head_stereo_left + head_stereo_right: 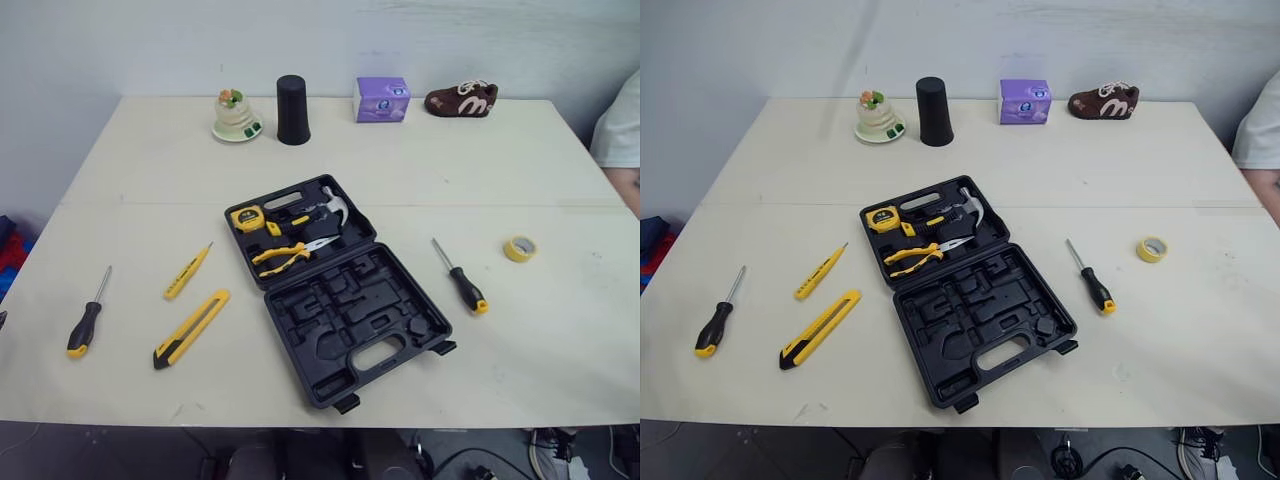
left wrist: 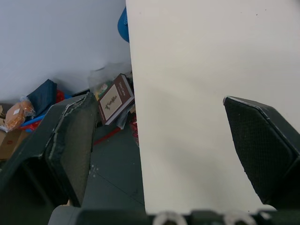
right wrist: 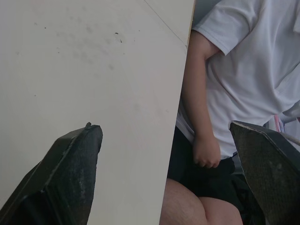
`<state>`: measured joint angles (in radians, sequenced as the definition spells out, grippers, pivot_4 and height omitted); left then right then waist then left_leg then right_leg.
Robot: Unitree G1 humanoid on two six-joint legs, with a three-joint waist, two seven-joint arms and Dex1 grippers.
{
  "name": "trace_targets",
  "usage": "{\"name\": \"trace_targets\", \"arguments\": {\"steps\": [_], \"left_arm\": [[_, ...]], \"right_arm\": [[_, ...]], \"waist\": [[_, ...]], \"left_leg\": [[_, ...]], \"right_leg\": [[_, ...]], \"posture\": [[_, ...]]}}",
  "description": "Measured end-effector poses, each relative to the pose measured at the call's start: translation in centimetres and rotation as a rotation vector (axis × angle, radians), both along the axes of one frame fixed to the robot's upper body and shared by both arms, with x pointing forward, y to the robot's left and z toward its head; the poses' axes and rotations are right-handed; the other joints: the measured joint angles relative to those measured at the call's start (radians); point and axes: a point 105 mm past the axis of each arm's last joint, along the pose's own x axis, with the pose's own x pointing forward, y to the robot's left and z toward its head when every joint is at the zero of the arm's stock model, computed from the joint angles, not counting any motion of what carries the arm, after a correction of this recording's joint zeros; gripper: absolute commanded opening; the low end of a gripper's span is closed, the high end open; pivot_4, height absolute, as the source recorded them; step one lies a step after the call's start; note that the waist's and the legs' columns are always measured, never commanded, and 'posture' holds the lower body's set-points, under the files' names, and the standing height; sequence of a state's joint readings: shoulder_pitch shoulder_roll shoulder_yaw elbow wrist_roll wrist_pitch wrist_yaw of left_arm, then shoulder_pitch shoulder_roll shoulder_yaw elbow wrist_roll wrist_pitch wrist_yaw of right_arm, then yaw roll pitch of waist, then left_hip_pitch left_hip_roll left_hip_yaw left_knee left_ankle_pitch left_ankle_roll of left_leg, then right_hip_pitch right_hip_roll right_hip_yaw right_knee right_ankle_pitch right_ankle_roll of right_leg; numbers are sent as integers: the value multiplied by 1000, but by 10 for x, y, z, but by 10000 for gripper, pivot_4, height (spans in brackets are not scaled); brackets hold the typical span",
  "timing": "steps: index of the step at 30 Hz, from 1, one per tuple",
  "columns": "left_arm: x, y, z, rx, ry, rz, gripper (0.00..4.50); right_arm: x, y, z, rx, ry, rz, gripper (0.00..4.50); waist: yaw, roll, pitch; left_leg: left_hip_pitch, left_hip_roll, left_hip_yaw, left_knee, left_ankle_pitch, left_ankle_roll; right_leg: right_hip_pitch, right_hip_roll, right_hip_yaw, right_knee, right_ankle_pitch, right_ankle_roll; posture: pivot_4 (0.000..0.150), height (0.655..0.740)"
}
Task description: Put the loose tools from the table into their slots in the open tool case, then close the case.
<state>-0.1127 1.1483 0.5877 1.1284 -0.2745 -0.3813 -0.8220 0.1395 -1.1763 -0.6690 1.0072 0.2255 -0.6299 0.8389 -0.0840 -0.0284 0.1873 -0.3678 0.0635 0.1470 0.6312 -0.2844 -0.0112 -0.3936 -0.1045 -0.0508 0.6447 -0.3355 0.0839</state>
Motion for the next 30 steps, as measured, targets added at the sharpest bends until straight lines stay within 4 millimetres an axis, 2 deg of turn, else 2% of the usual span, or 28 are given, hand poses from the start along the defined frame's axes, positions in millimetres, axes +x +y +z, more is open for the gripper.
{"name": "trace_targets", "arguments": {"steps": [2, 3, 7, 13, 15, 16, 18, 19, 22, 23, 25, 30], "left_arm": [[0, -1, 0, -7, 1, -9, 44737], [4, -7, 2, -27, -8, -46, 44737], [33, -57, 13, -94, -88, -297, 44737], [49, -113, 36, -101, -101, -506, 44737], [53, -136, 35, -100, -65, -578, 45000], [56, -150, 34, -101, -56, -620, 42356], [61, -179, 33, -109, -42, -698, 34753], [62, -191, 33, -108, -34, -730, 31282], [61, -239, 24, -110, 43, -861, 16551], [60, -253, 19, -116, 79, -890, 12077], [58, -268, 10, -123, 127, -907, 1958], [63, -302, -13, -156, 236, -911, 887]], "right_arm": [[2, 1, 0, 11, -4, 6, 45000], [9, 7, -2, 47, -16, 30, 45000], [58, 60, -5, 165, -29, 263, 45000], [93, 117, 12, 210, 1, 470, 45000], [104, 140, 12, 251, 29, 542, 39517], [109, 152, 11, 269, 42, 578, 35992], [120, 177, 5, 300, 86, 646, 24689], [123, 184, 5, 305, 99, 665, 20588], [137, 209, 7, 302, 125, 732, 4240], [142, 216, 7, 288, 139, 748, 97], [150, 227, 5, 276, 154, 768, 0], [182, 269, 0, 232, 183, 838, 0]], "waist": [[0, 0, 0], [-1, -2, -1], [-4, -2, -1], [5, 0, 0], [7, -1, 0], [8, -1, 0], [10, 0, 0], [11, 0, 0], [17, 0, 0], [16, 0, 0], [16, 0, 0], [12, 0, 0]], "left_leg": [[0, 0, 0, 0, 0, 0], [0, 1, 0, 0, 0, 0], [0, 2, 0, 2, 0, -1], [-1, 2, 0, 1, 3, 2], [-1, 2, -1, 2, 3, 3], [-2, 2, -1, 2, 3, 3], [-2, 2, -1, 3, 3, 3], [-3, 2, -1, 3, 3, 3], [-3, 2, 0, 3, 4, 0], [-3, 2, 1, 3, 4, 0], [-3, 3, 1, 4, 3, 0], [-3, 3, 1, 7, 4, -1]], "right_leg": [[0, 0, 0, 0, 0, 0], [0, 0, 0, 0, 0, 0], [0, 1, 2, 1, 3, 0], [0, 3, 2, 0, 3, -1], [0, 3, 2, 0, 3, -1], [0, 3, 2, 0, 3, -1], [0, 3, 2, 0, 3, -1], [0, 3, 2, 0, 3, -1], [-1, 4, 4, 0, 3, -1], [-1, 5, 4, -1, 3, -1], [-1, 6, 5, -1, 3, -1], [-1, 8, 5, 2, 3, -1]], "posture": [[1500, 7400], [1500, 7400], [1500, 7400], [1500, 7400], [1500, 7400], [1500, 7400], [1500, 7400], [1500, 7400], [1500, 7400], [1500, 7400], [1500, 7400], [1500, 7400]]}}
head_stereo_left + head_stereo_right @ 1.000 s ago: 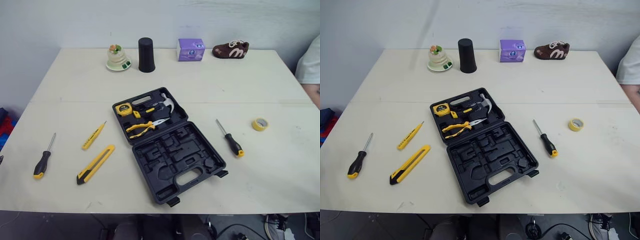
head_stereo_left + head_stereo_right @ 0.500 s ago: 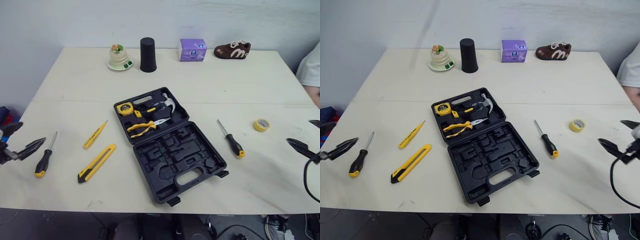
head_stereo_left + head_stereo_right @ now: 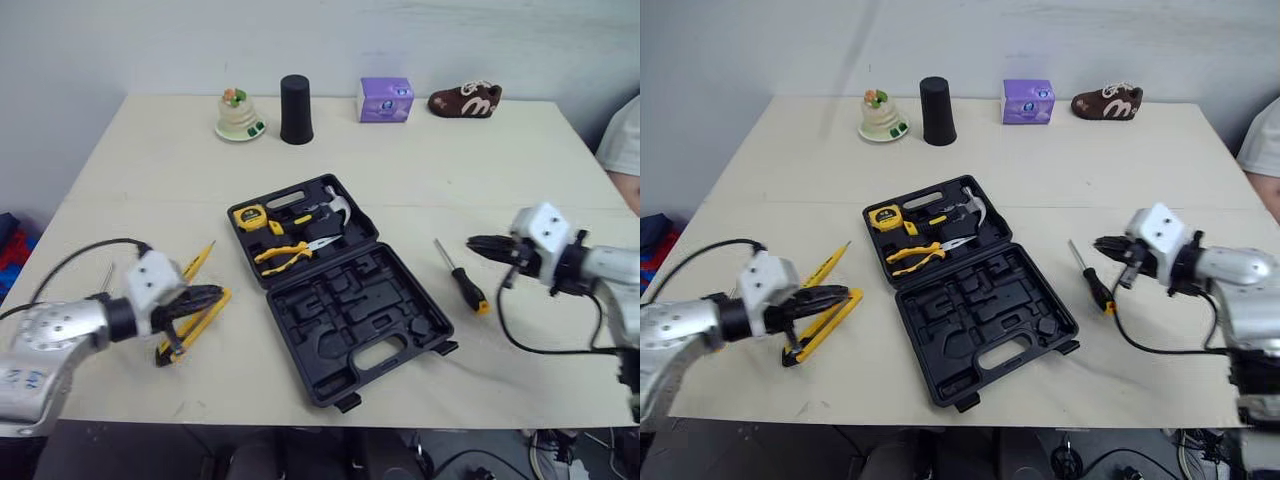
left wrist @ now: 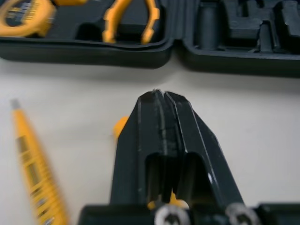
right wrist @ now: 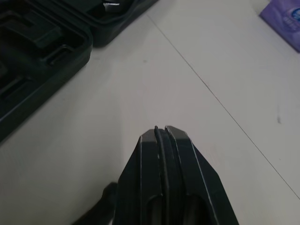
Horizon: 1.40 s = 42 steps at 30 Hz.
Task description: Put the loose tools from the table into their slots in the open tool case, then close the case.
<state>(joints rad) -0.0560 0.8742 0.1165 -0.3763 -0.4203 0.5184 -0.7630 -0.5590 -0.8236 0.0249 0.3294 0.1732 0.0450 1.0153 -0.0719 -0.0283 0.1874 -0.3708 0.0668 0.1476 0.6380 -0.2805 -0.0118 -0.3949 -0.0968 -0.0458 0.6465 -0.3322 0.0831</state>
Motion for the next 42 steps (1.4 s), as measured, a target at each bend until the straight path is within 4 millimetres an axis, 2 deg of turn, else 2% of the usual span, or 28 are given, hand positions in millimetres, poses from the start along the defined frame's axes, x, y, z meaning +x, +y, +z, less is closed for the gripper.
{"name": "trace_targets", "arguments": {"steps": [3, 5, 10, 15, 20, 23, 27, 30, 33, 36, 42], "left_arm": [[9, -6, -16, 71, 26, 53, 887], [13, -16, -24, 57, 42, 77, 887], [16, -31, -32, 15, 83, 98, 887], [19, -38, -32, 15, 69, 103, 887], [28, -48, -25, 2, 44, 87, 887], [34, -50, -29, 9, 58, 87, 887], [41, -53, -28, 20, 55, 59, 887], [45, -56, -27, 36, 46, 16, 887], [46, -56, -27, 45, 38, 2, 887], [56, -67, -25, 90, 6, -106, 887], [66, -80, -23, 118, -41, -174, 887]], "right_arm": [[17, 19, -9, -56, 18, 19, 0], [26, 27, -15, -97, 18, 24, 0], [45, 44, -18, -124, 7, 27, 0], [48, 59, -31, -114, 39, 75, 0], [50, 74, -34, -110, 48, 126, 0], [47, 73, -39, -116, 58, 140, 0], [36, 64, -43, -98, 80, 167, 0], [17, 53, -47, -97, 119, 208, 0], [7, 52, -48, -103, 146, 243, 0], [-29, 37, -55, -133, 187, 263, 0], [-51, 29, -57, -165, 221, 221, 0]], "waist": [[1, 0, 0], [5, 0, 0], [13, 0, 0], [19, 1, 0], [18, 1, 0], [19, 1, 0], [30, 1, 0], [45, 1, 0], [44, 1, 0], [68, 2, 1], [71, 2, 1]], "left_leg": [[-1, 0, 0, 0, 0, 0], [-3, 0, 0, 3, 0, 0], [-6, 1, 0, 10, -2, 1], [-6, 1, 0, 11, -2, 1], [-6, 1, 0, 10, -2, 1], [-6, 1, 0, 10, -2, 1], [-6, 1, 0, 11, -2, 1], [-6, 0, -1, 10, -2, 2], [-6, 0, 0, 11, -3, 2], [-7, 0, -1, 11, -3, 2], [-8, -1, 0, 12, -4, 4]], "right_leg": [[-1, 0, 0, -1, 0, 0], [-1, 0, 0, -1, 0, 0], [-2, 0, 0, 0, 0, 0], [-2, 0, 0, 1, 0, 0], [-2, 0, 0, 1, 0, 0], [-2, 1, 0, 1, 0, 0], [-1, 0, -1, 1, 0, 0], [-1, 0, -1, 0, 0, 0], [-1, 0, -1, 0, 0, 0], [-1, 0, -2, -2, 0, 0], [-1, 1, -2, -2, 0, 1]], "posture": [[1500, 7400], [1500, 7400], [1500, 7400], [1500, 7400], [1500, 7400], [1500, 7400], [1500, 7400], [1500, 7400], [1500, 7400], [1500, 7400], [1500, 7400]]}}
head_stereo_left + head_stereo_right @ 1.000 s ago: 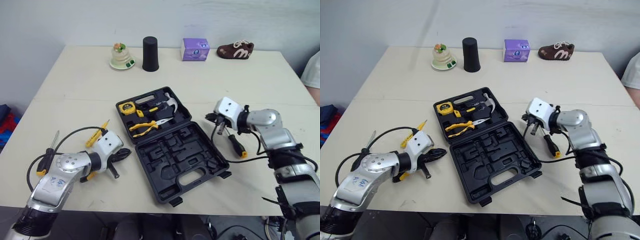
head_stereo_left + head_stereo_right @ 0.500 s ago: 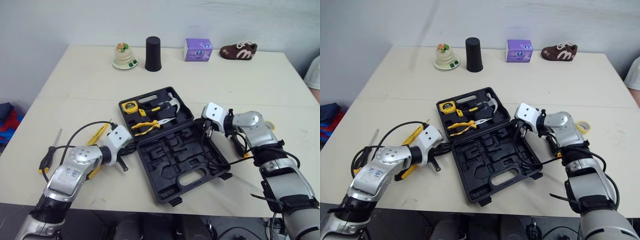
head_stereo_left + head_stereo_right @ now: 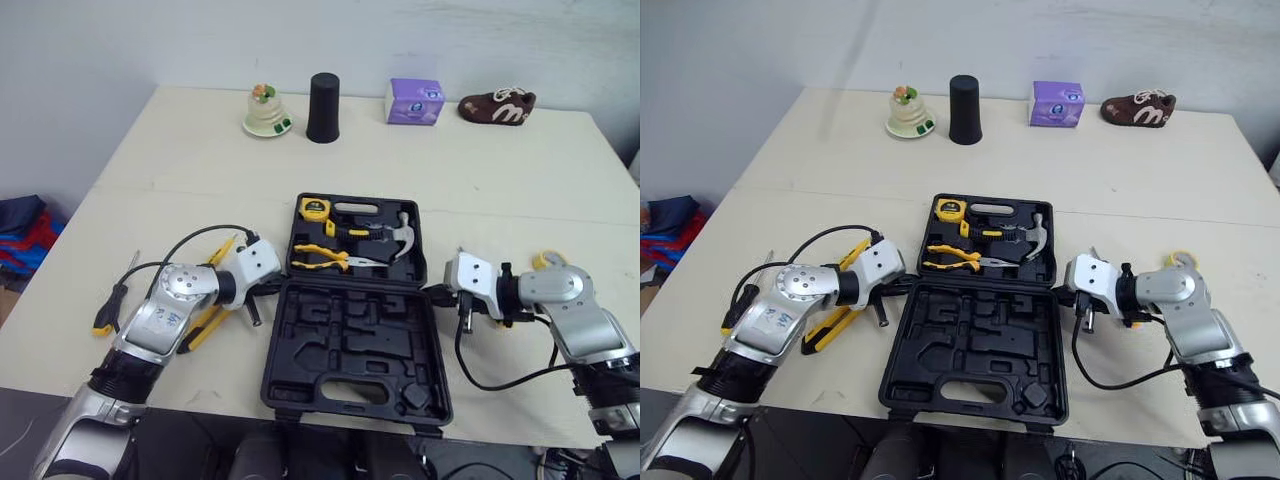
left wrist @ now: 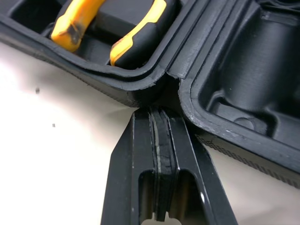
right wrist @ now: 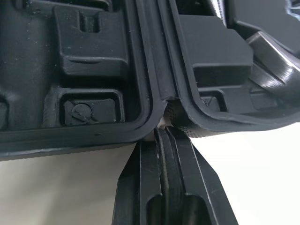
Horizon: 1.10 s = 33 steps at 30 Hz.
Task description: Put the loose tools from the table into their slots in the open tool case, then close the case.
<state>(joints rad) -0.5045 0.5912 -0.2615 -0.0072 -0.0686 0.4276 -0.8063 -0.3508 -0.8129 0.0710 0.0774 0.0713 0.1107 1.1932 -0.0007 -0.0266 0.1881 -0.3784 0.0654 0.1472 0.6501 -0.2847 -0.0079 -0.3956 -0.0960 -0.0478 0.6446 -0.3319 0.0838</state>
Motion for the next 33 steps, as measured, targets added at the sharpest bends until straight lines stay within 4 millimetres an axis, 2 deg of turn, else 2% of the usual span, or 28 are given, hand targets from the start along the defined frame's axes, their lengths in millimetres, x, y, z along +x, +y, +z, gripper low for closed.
{"name": "trace_targets", "arguments": {"steps": [8, 12, 13, 15, 21, 22, 23, 26, 29, 33], "left_arm": [[0, -7, -1, 27, -24, -48, 887], [-14, 1, 2, 76, -50, -98, 887], [-18, 5, 5, 55, -39, -99, 6562], [-28, 18, 19, -7, -38, -98, 13839], [-50, 97, 44, -36, -91, 47, 42770], [-51, 109, 48, -51, -107, 84, 44680], [-51, 120, 52, -65, -124, 119, 44680], [-52, 177, 61, -71, -179, 307, 44680], [-62, 253, 73, -108, -259, 594, 44680], [-77, 298, 79, -147, -316, 776, 44680]], "right_arm": [[-5, -9, -1, -10, -17, -38, 0], [-12, -16, 7, -9, -37, -48, 0], [-13, -20, 11, -1, -53, -65, 3161], [-16, -37, 22, 26, -77, -148, 10169], [-52, -80, 56, 114, -158, -316, 41711], [-60, -88, 59, 108, -176, -335, 44278], [-66, -95, 59, 101, -187, -354, 44278], [-89, -128, 57, 98, -228, -464, 44278], [-117, -173, 43, 31, -217, -631, 44278], [-122, -208, 52, 93, -351, -805, 44278]], "waist": [[1, 0, 0], [-1, 0, 0], [-3, 0, 0], [-5, 0, 0], [-4, 0, 0], [-4, 0, 0], [-4, 0, 0], [-4, 0, 0], [-6, -1, 0], [-30, -1, 0]], "left_leg": [[0, -1, 0, 0, 0, 1], [-1, 0, 0, -1, 0, 1], [-1, 1, 0, -1, -1, 1], [-2, 2, 0, -1, 0, 1], [2, 3, -1, -3, -2, 0], [2, 3, -1, -3, -4, 3], [3, 3, -1, -3, -6, 6], [3, 3, -1, -4, -8, 7], [3, 3, 0, -5, -10, 7], [3, 1, 1, -4, -13, 4]], "right_leg": [[0, 1, 0, 0, 0, 0], [0, 0, 0, -2, 0, 0], [0, 0, 0, -2, 0, 0], [-1, -1, 0, -2, 0, 0], [1, 0, -1, -2, 0, -1], [2, -1, -1, -2, 0, -1], [2, -1, -1, -3, 0, 0], [3, -1, -1, -5, 0, 0], [2, -1, -1, -8, 0, -1], [3, -5, 0, -8, 1, 1]], "posture": [[1500, 7400], [1500, 7400], [1500, 7400], [1500, 7400], [1500, 7400], [1500, 7400], [1500, 7400], [1500, 7400], [1500, 7400], [1500, 7400]]}}
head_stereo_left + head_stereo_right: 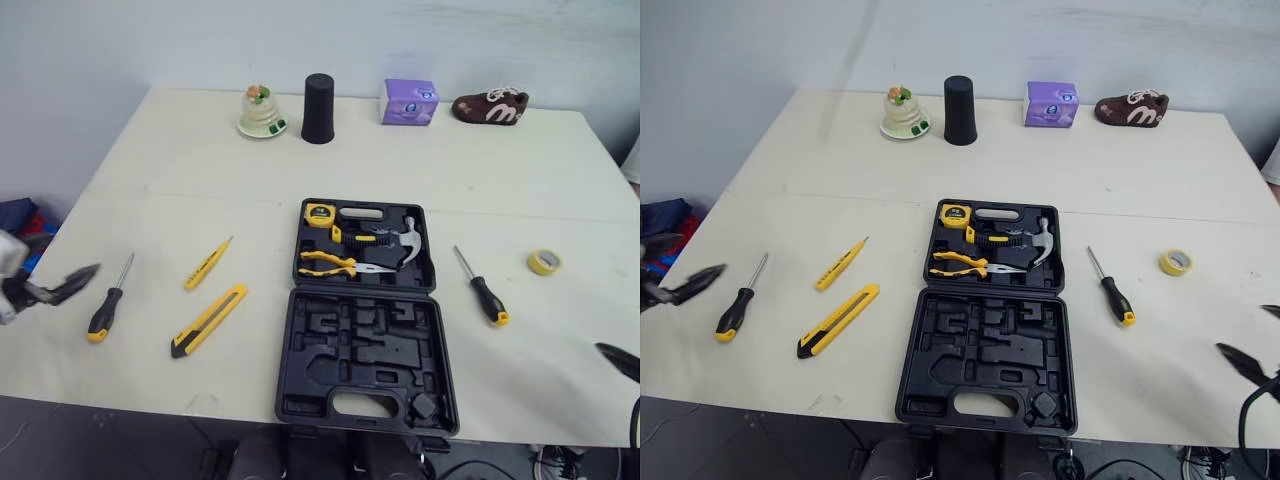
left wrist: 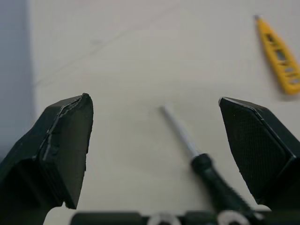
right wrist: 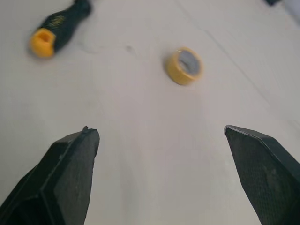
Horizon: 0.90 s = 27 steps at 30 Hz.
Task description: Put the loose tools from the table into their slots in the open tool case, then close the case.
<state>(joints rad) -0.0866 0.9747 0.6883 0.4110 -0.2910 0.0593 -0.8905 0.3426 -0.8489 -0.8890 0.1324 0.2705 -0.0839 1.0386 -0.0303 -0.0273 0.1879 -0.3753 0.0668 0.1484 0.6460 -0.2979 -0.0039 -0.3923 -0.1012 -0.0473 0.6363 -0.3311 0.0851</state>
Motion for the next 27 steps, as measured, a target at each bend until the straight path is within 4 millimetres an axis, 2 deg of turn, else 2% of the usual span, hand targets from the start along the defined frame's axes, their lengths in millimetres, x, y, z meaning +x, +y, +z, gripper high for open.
{"name": "trace_targets", "arguments": {"steps": [2, 4, 6, 9, 11, 13, 16, 19, 24, 27], "left_arm": [[-14, 27, -4, 1, 16, 102, 44680], [-34, 55, -10, 3, 46, 221, 44680], [-48, 72, -17, -6, 63, 304, 44680], [-58, 85, -27, -24, 78, 383, 44680], [-66, 89, -35, -41, 110, 416, 44680], [-67, 89, -38, -67, 116, 421, 44680], [-58, 76, -37, -94, 98, 371, 44680], [-50, 58, -33, -95, 117, 305, 44680], [-49, 27, -24, -138, 187, 254, 44680], [-52, 4, -20, -186, 247, 218, 44680]], "right_arm": [[-7, -15, 1, -12, -45, -55, 44278], [-21, -35, -10, -32, -33, -124, 44278], [-35, -56, -24, -44, -11, -214, 44278], [-43, -77, -28, -87, -20, -311, 44278], [-44, -94, -21, -108, -76, -402, 44278], [-37, -96, -16, -104, -126, -415, 44278], [-4, -74, -19, -72, -153, -281, 44278], [29, -33, -15, 5, -211, -62, 44278], [70, 48, 17, 113, -289, 335, 44278], [83, 92, 31, 163, -312, 510, 44278]], "waist": [[-9, 0, 0], [-15, -1, 0], [-23, -1, 0], [-28, 0, 0], [-32, 0, 0], [-37, -1, -1], [-55, -2, -1], [-64, -1, -1], [-61, 0, 0], [-52, 0, 0]], "left_leg": [[1, 1, 0, -1, 0, -1], [2, 2, 0, -3, -1, -3], [2, 1, 1, -5, -1, -3], [4, 1, 1, -5, -1, -3], [5, 1, 1, -5, 0, -4], [6, 2, 0, -5, 1, -5], [6, 3, 0, -5, 2, -7], [6, 3, 0, -7, 3, -7], [5, 2, 0, -13, 13, -7], [5, 2, -2, -14, 13, -7]], "right_leg": [[0, 1, 0, 0, 0, 0], [0, 2, -1, 0, -2, -3], [-1, 1, -1, 0, -2, -3], [0, 0, 0, 0, -2, -3], [1, 0, 0, 0, -2, -3], [1, 0, -1, 1, -1, -3], [1, 0, 0, 2, -1, -3], [1, 2, 1, 3, -1, -3], [-1, 2, 2, 3, -1, -3], [-1, 2, 3, 3, -1, -3]], "posture": [[1500, 7400], [1500, 7400], [1500, 7400], [1500, 7400], [1500, 7400], [1500, 7400], [1500, 7400], [1500, 7400], [1500, 7400], [1500, 7400]]}}
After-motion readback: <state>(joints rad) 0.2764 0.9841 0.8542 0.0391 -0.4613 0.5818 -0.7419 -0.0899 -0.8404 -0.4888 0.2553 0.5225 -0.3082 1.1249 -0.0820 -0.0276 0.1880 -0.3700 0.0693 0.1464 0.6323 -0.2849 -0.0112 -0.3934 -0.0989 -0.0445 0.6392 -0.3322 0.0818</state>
